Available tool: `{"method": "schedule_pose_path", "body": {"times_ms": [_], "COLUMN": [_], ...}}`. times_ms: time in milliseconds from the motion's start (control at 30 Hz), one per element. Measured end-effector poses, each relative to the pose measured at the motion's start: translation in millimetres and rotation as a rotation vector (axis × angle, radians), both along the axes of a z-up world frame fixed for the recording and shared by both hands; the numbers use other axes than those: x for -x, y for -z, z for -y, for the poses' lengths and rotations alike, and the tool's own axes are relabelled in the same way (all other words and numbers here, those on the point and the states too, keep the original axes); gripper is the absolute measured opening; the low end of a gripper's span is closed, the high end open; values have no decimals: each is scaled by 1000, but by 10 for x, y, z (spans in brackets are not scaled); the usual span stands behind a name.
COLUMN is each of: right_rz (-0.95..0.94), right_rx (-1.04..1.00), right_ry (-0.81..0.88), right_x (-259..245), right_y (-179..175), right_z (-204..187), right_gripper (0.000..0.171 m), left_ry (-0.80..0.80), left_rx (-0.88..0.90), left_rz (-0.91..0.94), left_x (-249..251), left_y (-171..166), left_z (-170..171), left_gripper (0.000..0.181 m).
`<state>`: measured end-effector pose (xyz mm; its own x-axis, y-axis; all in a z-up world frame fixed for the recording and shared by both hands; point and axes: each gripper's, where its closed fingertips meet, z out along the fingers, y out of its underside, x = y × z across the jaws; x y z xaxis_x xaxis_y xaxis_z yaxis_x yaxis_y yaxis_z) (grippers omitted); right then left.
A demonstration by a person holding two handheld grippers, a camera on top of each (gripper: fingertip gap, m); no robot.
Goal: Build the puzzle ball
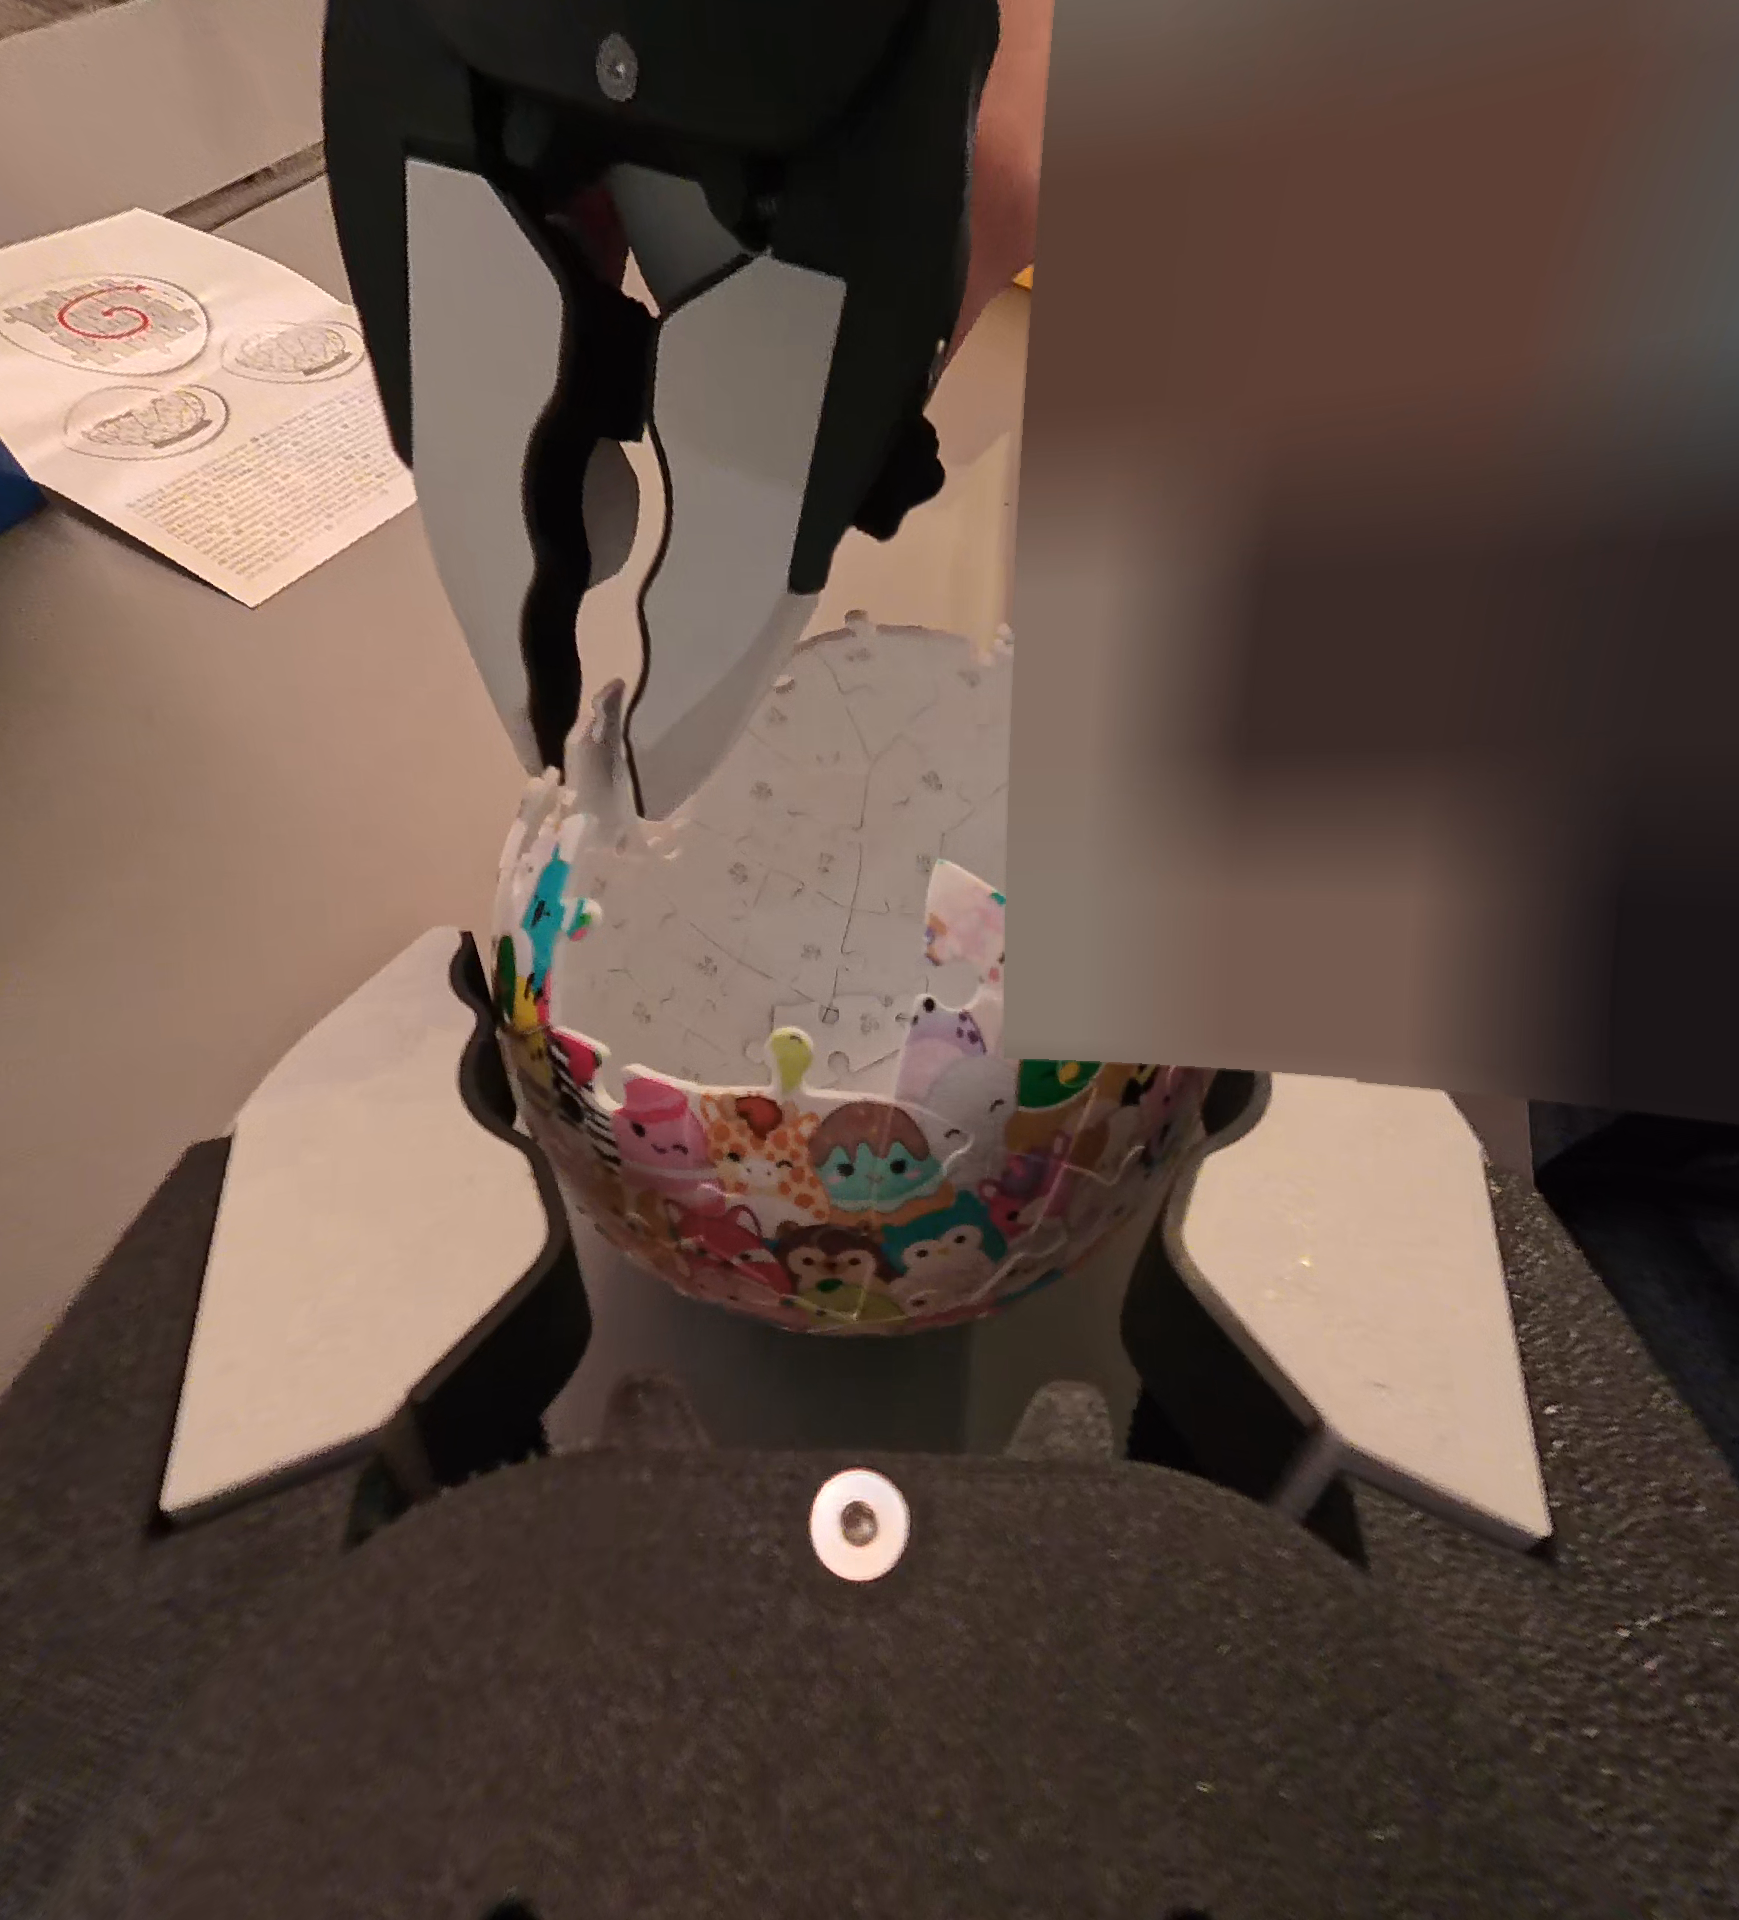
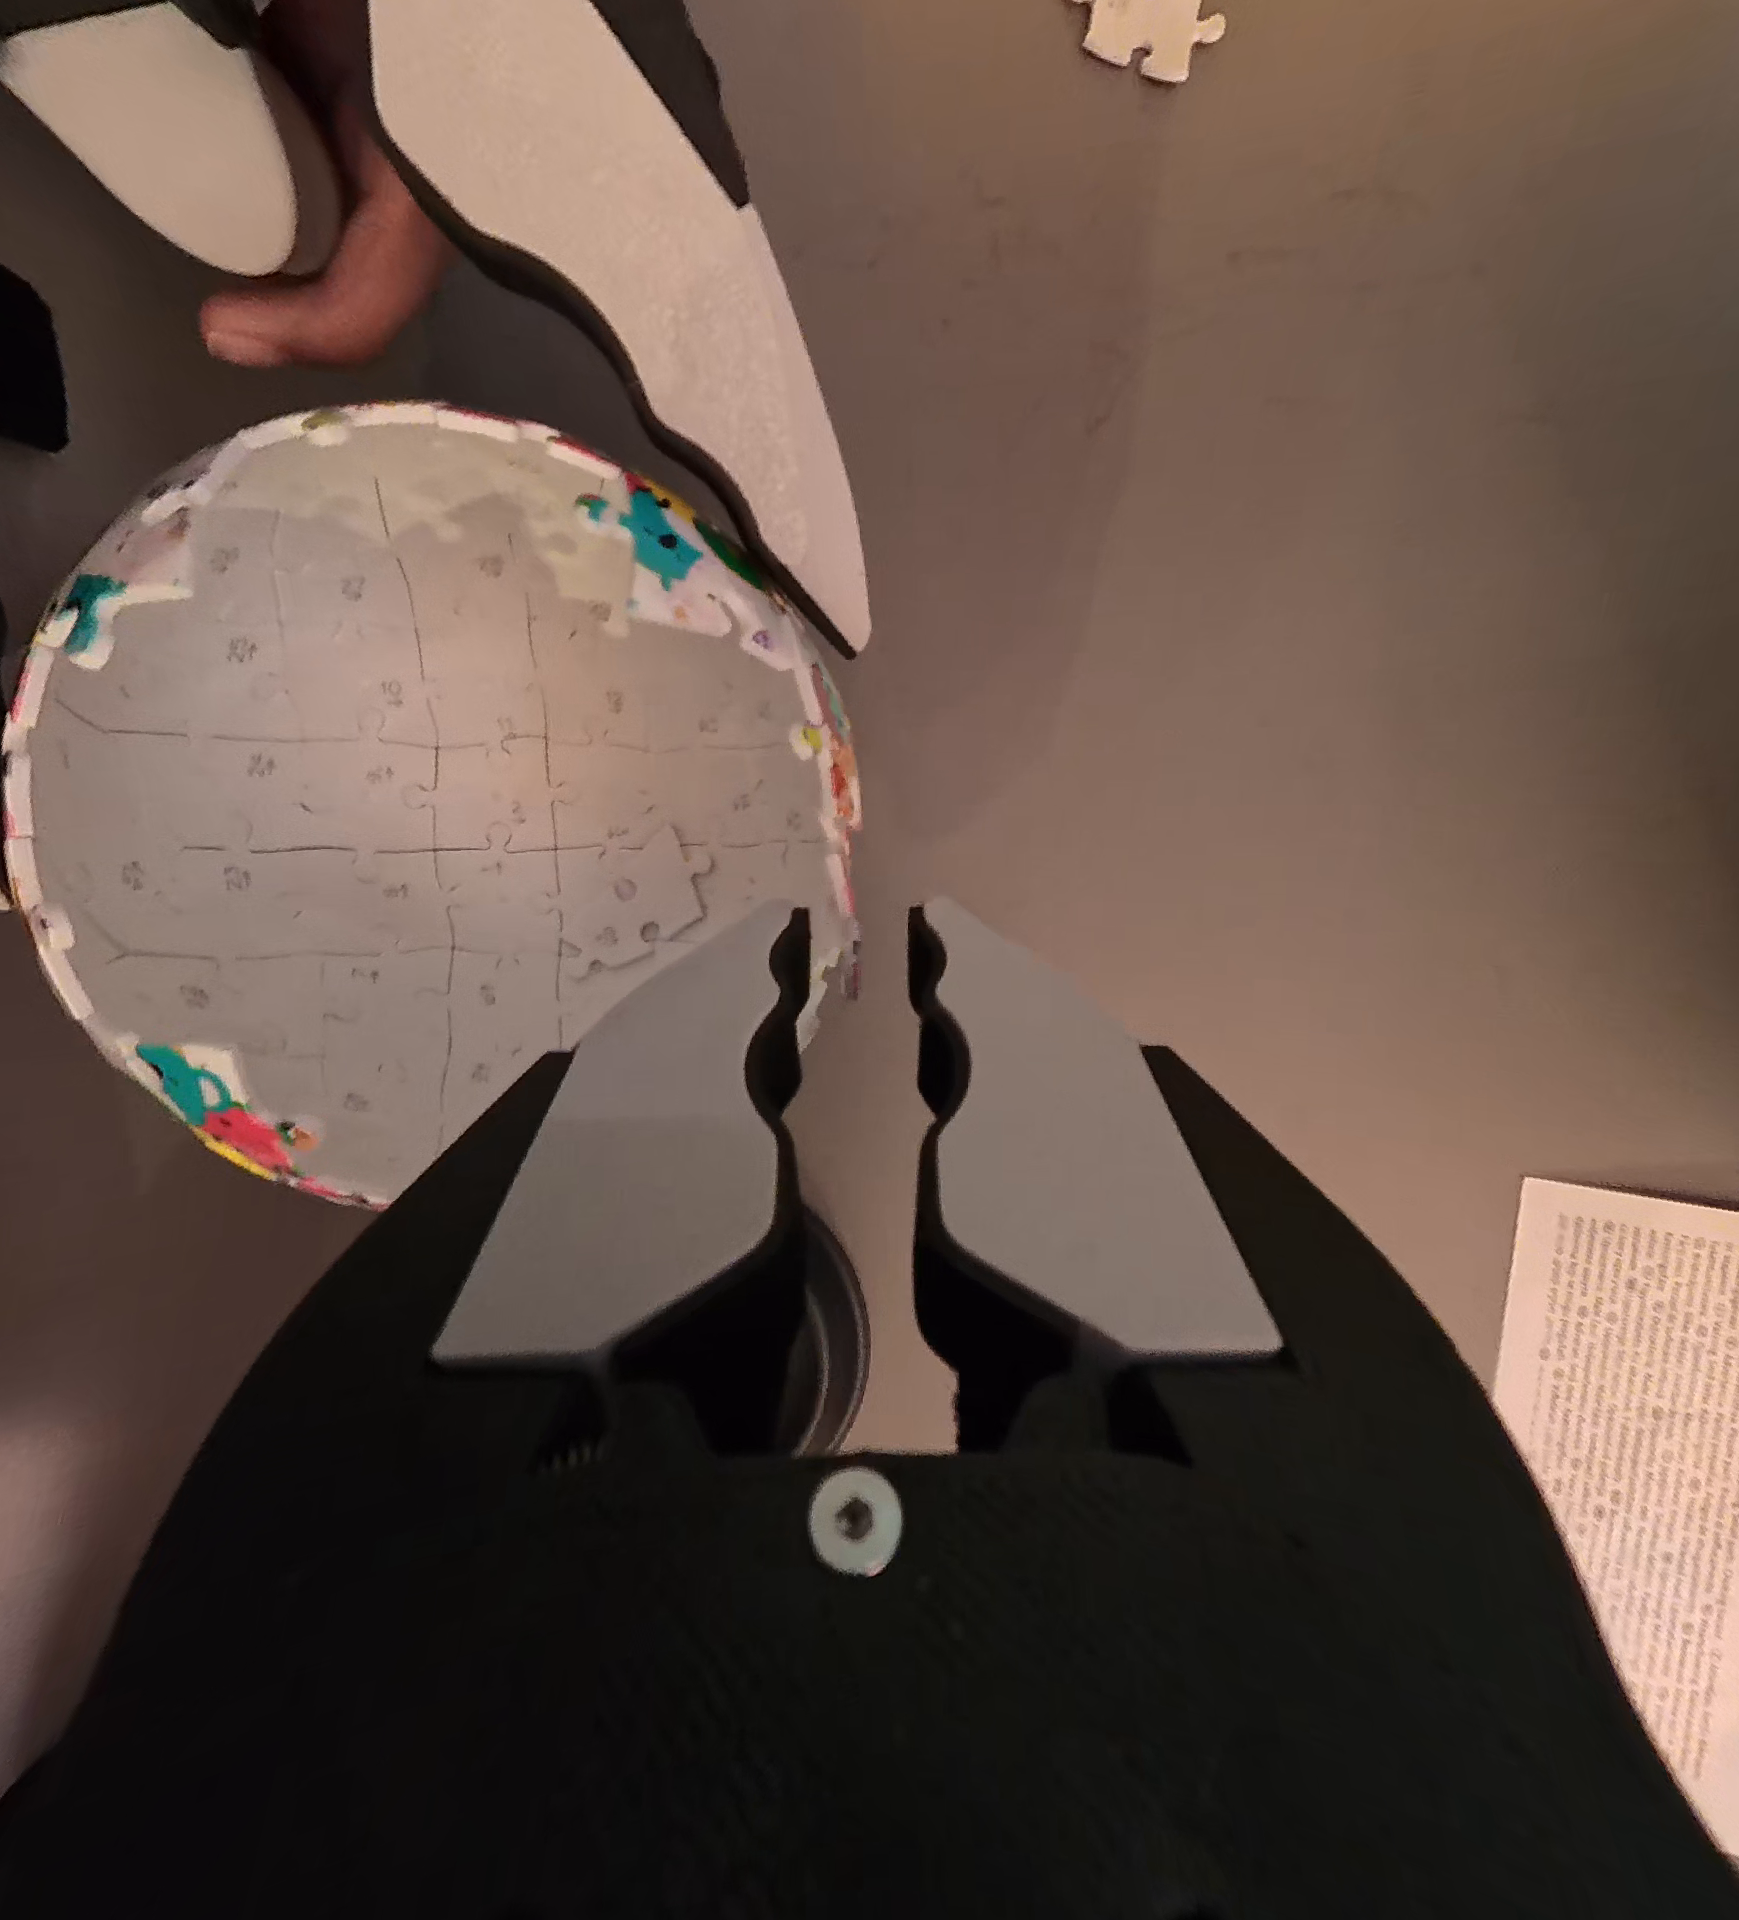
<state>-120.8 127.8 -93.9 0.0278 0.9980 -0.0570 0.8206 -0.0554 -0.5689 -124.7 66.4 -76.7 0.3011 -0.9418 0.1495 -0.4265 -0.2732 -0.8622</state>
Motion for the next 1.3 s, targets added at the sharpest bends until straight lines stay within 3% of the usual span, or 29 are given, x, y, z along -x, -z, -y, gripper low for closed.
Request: {"method": "schedule_pose_path", "body": {"times_ms": [433, 667, 1300], "right_rz": [8, 77, 124], "right_rx": [-62, -40, -22], "right_ry": [-89, -103, -12], "right_x": [191, 223, 215], "right_y": [7, 89, 122], "right_z": [11, 49, 46], "right_gripper": [26, 7, 5], "left_ry": [5, 6, 5], "left_rx": [-8, -9, 14], "left_rz": [-6, -14, 3], "left_x": [-15, -24, -26], "left_y": [-11, -7, -1], "left_z": [20, 24, 22], "left_gripper": [129, 129, 131]}}
